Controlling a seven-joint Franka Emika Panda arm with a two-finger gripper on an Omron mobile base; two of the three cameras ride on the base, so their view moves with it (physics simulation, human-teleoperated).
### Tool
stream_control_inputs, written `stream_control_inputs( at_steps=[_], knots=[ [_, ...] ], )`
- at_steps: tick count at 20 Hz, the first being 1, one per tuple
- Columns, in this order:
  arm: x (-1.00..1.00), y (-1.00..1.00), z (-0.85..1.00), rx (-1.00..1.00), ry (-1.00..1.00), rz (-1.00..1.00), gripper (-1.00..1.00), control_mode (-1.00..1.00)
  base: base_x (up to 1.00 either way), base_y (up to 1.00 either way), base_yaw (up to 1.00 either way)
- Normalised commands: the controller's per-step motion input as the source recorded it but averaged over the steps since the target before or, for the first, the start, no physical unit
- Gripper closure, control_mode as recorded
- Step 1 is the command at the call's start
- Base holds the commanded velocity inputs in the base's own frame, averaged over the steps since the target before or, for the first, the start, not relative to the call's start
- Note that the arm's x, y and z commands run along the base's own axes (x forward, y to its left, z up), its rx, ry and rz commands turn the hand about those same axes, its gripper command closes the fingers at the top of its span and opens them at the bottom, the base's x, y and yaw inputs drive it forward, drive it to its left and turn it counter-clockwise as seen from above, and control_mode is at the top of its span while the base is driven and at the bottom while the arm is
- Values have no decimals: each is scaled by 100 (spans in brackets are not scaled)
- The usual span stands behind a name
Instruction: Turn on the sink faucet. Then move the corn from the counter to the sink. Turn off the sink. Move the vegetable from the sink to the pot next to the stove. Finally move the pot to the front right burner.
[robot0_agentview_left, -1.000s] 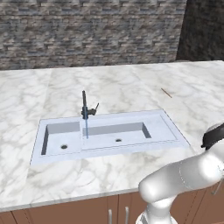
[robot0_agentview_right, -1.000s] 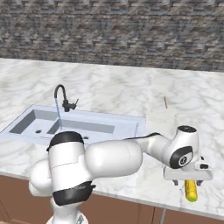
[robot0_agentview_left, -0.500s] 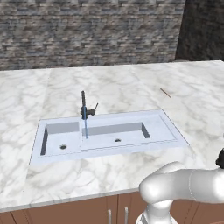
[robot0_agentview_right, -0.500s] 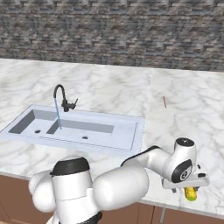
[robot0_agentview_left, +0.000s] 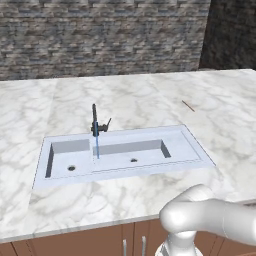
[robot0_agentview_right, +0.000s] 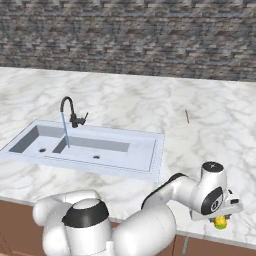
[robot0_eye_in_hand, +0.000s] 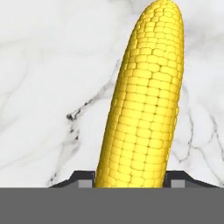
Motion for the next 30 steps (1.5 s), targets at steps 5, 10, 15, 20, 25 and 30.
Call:
stream_control_inputs(
  at_steps=[5, 10, 15, 20, 25, 30],
  knots=[
    [0, 54, 8, 1, 10, 0, 100, -100, 0, 0, 0],
    [1, 99, 24, 0, 5, 0, 100, -100, 0, 0, 0],
    [33, 100, 45, 1, 0, -3, 100, -100, 0, 0, 0],
    [57, 100, 48, 5, 0, -3, 100, -100, 0, 0, 0],
    [66, 99, 34, 7, 0, -1, 100, -100, 0, 0, 0],
    [84, 93, 13, 11, 1, 0, 100, -100, 0, 0, 0]
  ],
)
